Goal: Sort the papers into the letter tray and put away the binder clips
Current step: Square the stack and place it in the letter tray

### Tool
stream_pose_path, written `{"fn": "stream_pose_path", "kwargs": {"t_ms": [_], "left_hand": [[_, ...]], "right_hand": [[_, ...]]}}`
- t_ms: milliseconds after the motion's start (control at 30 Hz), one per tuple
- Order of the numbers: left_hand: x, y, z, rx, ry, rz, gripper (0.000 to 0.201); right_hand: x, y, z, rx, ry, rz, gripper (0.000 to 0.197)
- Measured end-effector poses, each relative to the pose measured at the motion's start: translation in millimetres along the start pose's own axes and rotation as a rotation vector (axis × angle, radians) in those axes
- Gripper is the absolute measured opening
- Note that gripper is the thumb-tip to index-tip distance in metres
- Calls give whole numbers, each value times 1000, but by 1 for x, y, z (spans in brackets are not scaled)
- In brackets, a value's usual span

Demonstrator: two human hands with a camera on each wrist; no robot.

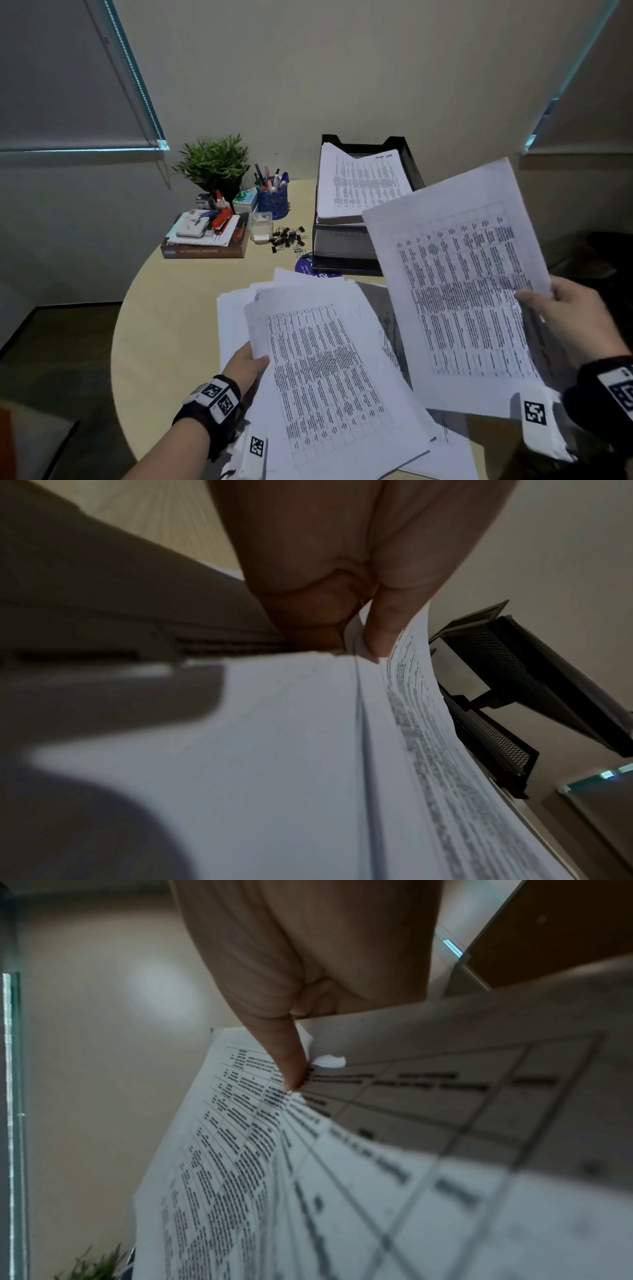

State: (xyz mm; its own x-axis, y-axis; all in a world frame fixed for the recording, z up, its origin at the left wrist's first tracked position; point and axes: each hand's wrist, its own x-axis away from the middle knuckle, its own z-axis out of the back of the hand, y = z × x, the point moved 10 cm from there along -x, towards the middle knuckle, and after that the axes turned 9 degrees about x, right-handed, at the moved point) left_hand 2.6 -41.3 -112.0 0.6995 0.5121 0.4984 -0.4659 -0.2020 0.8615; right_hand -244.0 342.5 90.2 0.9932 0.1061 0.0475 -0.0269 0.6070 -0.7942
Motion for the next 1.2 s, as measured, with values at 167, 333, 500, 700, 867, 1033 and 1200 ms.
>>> {"fn": "stream_pose_path", "kwargs": {"t_ms": [167,333,500,700,867,1033,1200], "left_hand": [[-2,1,7,10,20,-42,47],[-7,4,15,21,37,-87,48],[-16,4,32,-22,91,-98,49],[-19,8,30,-15,85,-84,37],[-23,8,28,136,73,-77,43],[-22,7,14,133,15,-32,26],[-13,-7,-22,131,-145,72,27]], "right_hand": [[1,-18,-2,-2,28,29,18],[7,-4,-16,-107,92,-10,18],[4,2,-19,-313,74,-56,23],[29,11,-80,-287,-134,-168,18],[37,68,-139,-181,-242,-308,22],[44,93,-168,161,-348,-325,20],[48,93,-183,350,-435,-278,51]]}}
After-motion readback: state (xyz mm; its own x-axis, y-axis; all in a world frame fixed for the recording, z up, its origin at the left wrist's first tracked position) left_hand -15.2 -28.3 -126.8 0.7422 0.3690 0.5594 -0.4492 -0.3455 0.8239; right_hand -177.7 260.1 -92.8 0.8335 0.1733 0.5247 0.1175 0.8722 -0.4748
